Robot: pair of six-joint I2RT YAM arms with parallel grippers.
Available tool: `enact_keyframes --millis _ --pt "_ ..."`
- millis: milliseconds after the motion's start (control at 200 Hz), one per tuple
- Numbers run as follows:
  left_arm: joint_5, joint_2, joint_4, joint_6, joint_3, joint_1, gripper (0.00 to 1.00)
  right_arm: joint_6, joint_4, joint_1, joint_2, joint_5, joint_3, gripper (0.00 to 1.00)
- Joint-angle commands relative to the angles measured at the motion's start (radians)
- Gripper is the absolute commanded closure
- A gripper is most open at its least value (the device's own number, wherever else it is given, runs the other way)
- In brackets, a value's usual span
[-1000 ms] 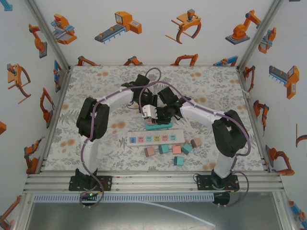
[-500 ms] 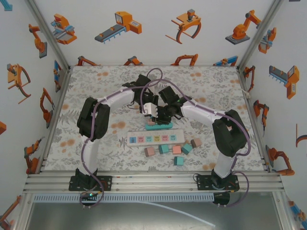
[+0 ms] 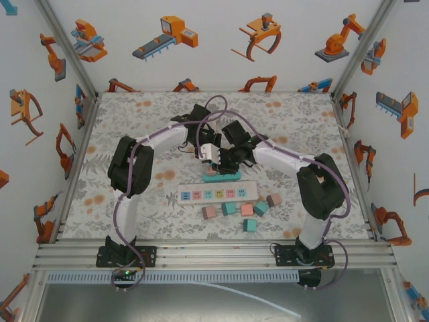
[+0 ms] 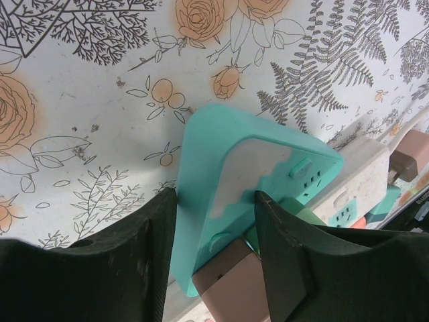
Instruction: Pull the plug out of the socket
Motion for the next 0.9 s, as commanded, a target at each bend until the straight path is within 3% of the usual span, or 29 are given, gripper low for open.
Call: enact_keyframes --millis 0,571,781,891 --pt "-0.173 0.098 -0.077 0.068 -0.036 -0.006 0.52 0.013 0.104 -0.004 -0.101 -0.065 0.027 0.85" --pt "-0.171 0.079 -0.069 0.058 -0.027 -0.006 0.52 0.074 0.092 -0.004 -0.205 -0.052 -0.016 0.87" --pt "-0.185 0.023 -0.071 0.064 -0.026 -0.007 0.52 0.347 0.115 -0.004 -0.340 -0.082 -0.039 0.88" --pt "-0.185 -0.015 -0.071 0.067 -0.027 -0.006 0.51 0.571 0.168 -0.003 -0.449 -0.082 -0.082 0.89"
